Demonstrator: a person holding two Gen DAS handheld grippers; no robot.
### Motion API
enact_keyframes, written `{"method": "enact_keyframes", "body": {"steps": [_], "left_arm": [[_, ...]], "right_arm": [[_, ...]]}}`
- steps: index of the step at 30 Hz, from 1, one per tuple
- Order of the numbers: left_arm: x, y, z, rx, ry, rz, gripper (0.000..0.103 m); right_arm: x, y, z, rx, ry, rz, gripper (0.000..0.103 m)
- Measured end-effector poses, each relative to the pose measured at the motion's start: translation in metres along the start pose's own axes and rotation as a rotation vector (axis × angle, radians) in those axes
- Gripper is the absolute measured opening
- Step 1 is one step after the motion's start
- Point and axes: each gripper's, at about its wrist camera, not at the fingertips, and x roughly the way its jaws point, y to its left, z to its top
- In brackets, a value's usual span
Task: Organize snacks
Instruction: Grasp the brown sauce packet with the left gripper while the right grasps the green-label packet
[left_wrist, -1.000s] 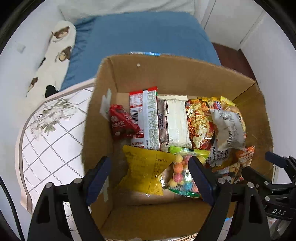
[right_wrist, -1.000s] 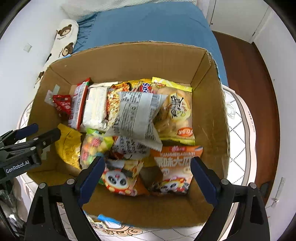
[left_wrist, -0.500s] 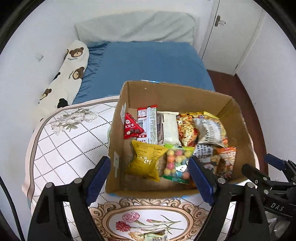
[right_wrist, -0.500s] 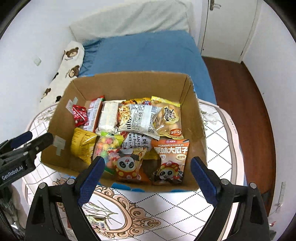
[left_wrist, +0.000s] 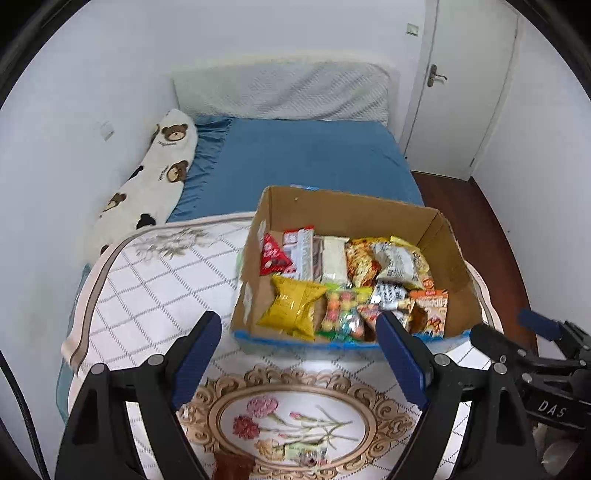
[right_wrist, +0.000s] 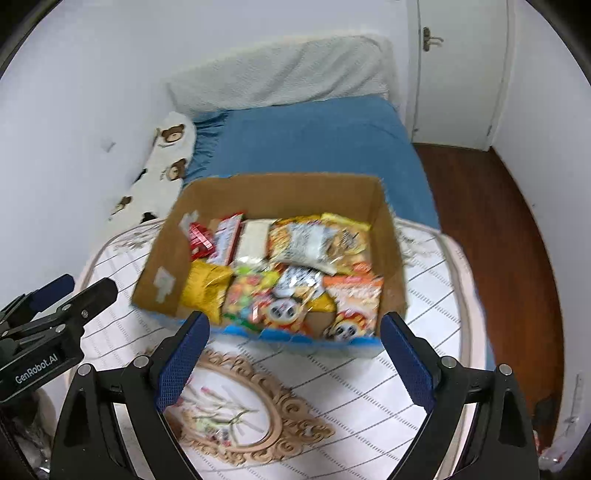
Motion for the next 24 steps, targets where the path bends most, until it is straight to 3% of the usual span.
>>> {"method": "enact_keyframes", "body": {"steps": [4,6,7,8,15,18,20,21,22,24], "left_arm": [[0.000,0.022,-0.038,-0.023,0.034,0.062,0.085],[0.009,0.041,-0.069,-0.031,0.096,0.099,0.085],[0.015,0.048,-0.080,-0.032,0.129,0.107,0.085],[0.024,0.058,-0.098,-0.035,0.183,0.118,0.085],[0.099,0.094,-0.206,0.011,0.533,0.079,0.085],[0.134,0.096,-0.235,0.040,0.623,0.067,0.085],[0.152,0.096,-0.245,0.063,0.638,0.071,0.085],[0.156,0.096,-0.246,0.065,0.631,0.071,0.081],[0.155,0.099,-0.246,0.056,0.608,0.069,0.066],[0.149,0.107,-0.240,0.028,0.566,0.065,0.052]], "right_arm": [[0.014,0.007,-0.031,-0.003,0.062,0.085,0.095],[0.031,0.013,-0.055,0.004,0.127,0.123,0.084],[0.042,0.018,-0.067,0.004,0.167,0.153,0.070],[0.053,0.022,-0.080,0.013,0.209,0.186,0.069],[0.107,0.065,-0.154,-0.003,0.378,0.224,0.069],[0.120,0.074,-0.168,0.009,0.411,0.210,0.069],[0.128,0.080,-0.176,0.003,0.429,0.189,0.070],[0.133,0.084,-0.179,-0.004,0.437,0.173,0.070],[0.139,0.089,-0.182,-0.004,0.447,0.158,0.070],[0.147,0.096,-0.183,-0.010,0.457,0.140,0.070]]}}
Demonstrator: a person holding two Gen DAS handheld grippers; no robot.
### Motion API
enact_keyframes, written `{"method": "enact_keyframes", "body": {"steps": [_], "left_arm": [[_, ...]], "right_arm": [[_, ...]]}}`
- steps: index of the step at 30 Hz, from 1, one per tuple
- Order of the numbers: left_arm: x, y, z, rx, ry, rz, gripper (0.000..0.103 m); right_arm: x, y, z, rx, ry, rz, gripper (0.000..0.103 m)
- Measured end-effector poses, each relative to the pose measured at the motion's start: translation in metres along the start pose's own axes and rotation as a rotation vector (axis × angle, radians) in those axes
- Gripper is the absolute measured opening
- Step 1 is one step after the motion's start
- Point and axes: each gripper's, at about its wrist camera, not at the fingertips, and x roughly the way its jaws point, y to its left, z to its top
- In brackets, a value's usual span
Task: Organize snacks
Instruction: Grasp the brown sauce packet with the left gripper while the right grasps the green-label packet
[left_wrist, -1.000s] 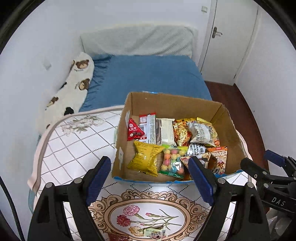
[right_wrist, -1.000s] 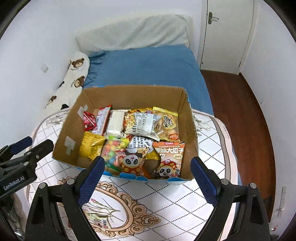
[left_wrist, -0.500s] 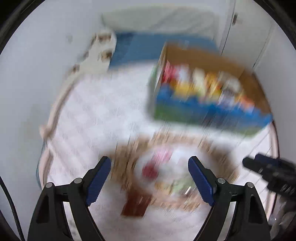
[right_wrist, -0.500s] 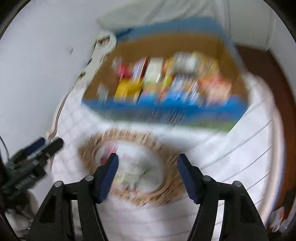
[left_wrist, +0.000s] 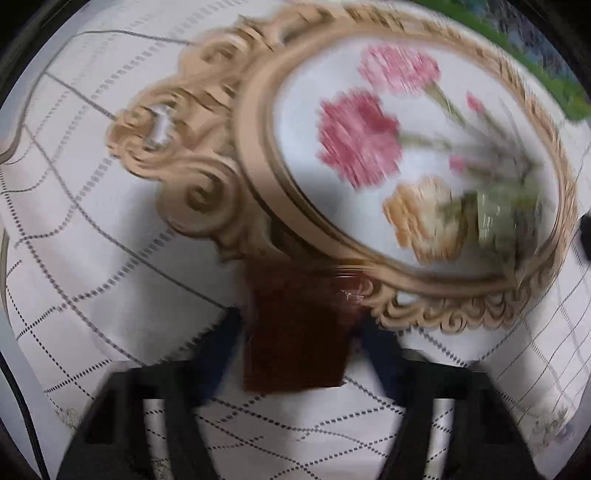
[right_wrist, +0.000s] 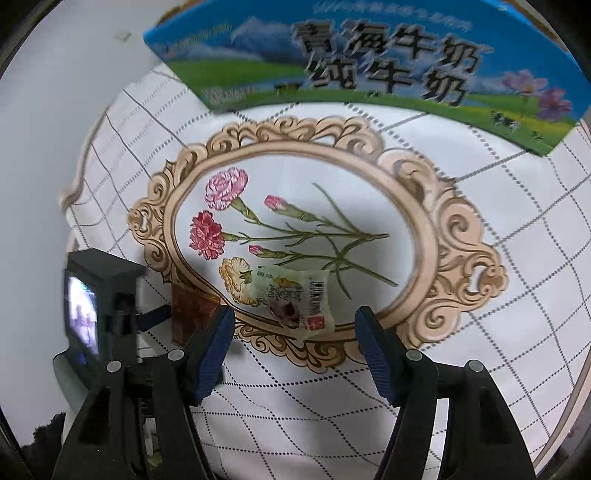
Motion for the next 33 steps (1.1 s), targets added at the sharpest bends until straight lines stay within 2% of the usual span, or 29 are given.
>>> {"method": "enact_keyframes", "body": {"steps": [3,7,10,12,19,28,33], "left_arm": [[-0.008,0.019,0.006,-0.043,-0.032,-0.021,0.052],[-0.001,0.028,0.013,-0.060,-0.002,-0.078,0.057],[0.002,0.022,0.015,-0.049,0.005,-0.061,0.061],[0.005,0.019,0.013,-0.051,0.007,-0.051,0.064],[0.004,-0.001,0.009,-0.048,0.031,-0.037,0.067],[0.000,0.015,-0.018,-0.124,0.049,-0.163,0.070],[0.002,0.014,-0.021,-0.115,0.049,-0.146,0.070]], "right_arm": [[0.018,0.009,0.008,0.013,0.018,-0.033,0.070],[0.049,0.016,0.015,0.048,0.060,-0.047,0.070],[0.074,0.018,0.016,0.056,0.098,-0.082,0.070],[0.079,0.020,0.015,0.044,0.094,-0.100,0.070],[0.085,0.026,0.011,0.035,0.074,-0.111,0.067],[0.073,0.020,-0.012,0.010,0.083,-0.103,0.065],[0.076,0.017,-0.017,0.021,0.086,-0.101,0.065]]}}
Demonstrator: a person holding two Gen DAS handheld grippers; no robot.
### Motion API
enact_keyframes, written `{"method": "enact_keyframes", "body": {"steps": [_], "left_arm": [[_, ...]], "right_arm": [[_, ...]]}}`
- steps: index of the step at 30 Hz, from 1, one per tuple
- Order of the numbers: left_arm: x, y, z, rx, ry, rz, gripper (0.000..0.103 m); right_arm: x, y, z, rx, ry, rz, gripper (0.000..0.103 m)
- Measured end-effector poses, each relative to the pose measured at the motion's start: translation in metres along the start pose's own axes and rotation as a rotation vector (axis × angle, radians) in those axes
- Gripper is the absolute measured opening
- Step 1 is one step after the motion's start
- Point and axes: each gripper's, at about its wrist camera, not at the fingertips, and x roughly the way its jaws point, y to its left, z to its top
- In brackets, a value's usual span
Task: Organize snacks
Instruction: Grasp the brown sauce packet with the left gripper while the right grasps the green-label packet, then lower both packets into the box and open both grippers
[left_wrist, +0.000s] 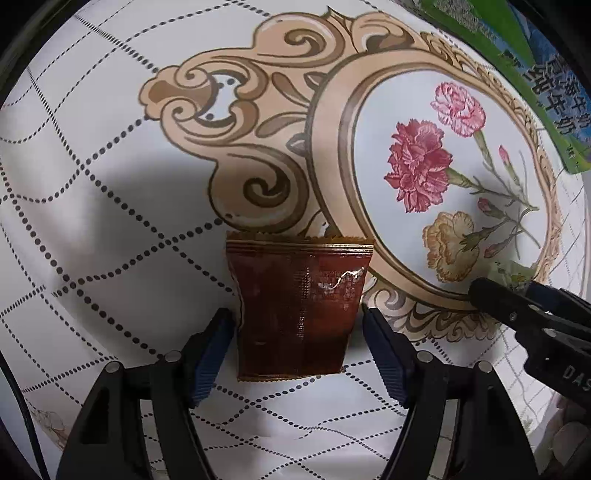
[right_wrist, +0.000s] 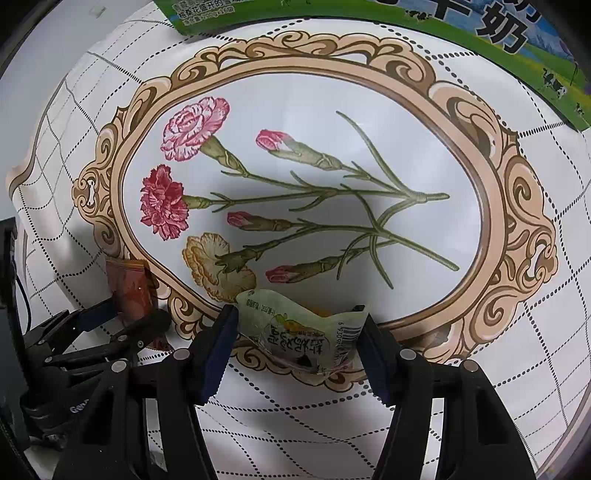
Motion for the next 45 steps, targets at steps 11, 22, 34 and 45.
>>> {"method": "enact_keyframes", "body": {"steps": [11,22,34,45], "left_arm": [[-0.010,-0.051,-0.002,0.036,-0.037,-0.012,0.052],[0.007,-0.131,-0.001,0.132,0.008,-0.039,0.062],[0.028,-0.157,0.004,0.156,-0.003,0.012,0.052],[-0.016,-0.147,-0.012,0.150,-0.018,-0.025,0.052]], "right_arm": [[-0.007,-0.012,-0.001,0.008,0.013,0.007,0.065],[-0.018,-0.079,-0.035,0.099,0.048,-0.023,0.065],[-0.012,-0.098,-0.040,0.154,0.101,0.010,0.083],[-0.033,-0.104,-0.050,0.125,0.016,0.031,0.065]]}}
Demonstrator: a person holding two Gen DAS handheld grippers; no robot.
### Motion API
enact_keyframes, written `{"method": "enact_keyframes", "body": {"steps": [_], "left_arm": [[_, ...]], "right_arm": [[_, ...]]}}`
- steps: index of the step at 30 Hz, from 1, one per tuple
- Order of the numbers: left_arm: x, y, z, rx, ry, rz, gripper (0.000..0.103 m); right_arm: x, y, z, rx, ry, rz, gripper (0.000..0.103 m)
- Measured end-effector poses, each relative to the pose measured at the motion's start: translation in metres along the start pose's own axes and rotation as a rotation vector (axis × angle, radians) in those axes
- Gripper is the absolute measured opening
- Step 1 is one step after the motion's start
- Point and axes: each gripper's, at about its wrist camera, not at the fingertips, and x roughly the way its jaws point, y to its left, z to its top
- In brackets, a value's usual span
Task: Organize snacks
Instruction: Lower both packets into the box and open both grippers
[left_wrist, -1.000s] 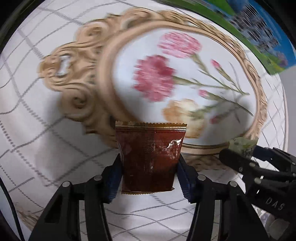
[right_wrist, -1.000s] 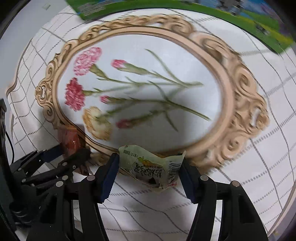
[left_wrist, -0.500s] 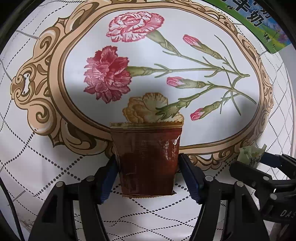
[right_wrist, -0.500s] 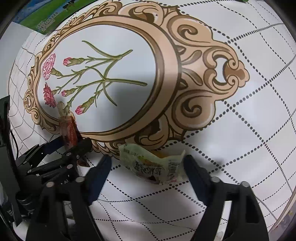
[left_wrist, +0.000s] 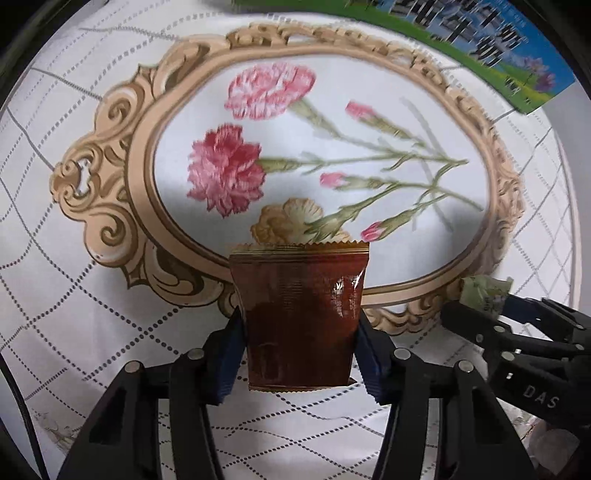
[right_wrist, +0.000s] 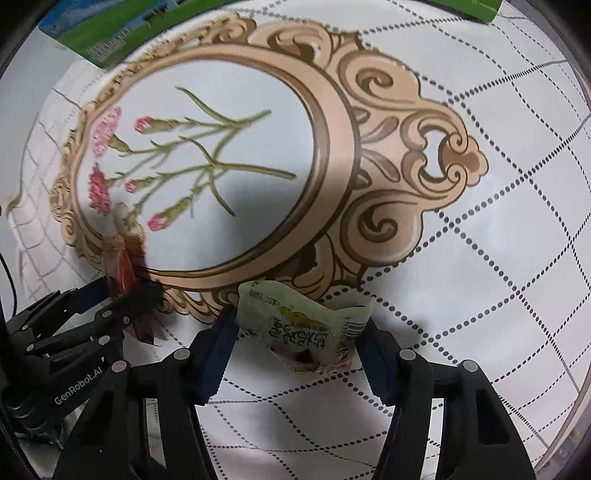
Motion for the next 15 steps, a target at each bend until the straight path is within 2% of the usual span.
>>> {"method": "enact_keyframes", "body": {"steps": [7,15], "left_arm": [[-0.062,-0.022,0.024,-0.006,-0.064,-0.095,0.052],[-0.155,-0.045,0.099,0.052,-0.208,-0.203,0.052]], "right_arm": [[-0.050,-0.014,0.015,0.019,-0.068,0.116,0.065],[-0.162,-0.023,0.049,0.007,-0.256,0.198,0.065]]}}
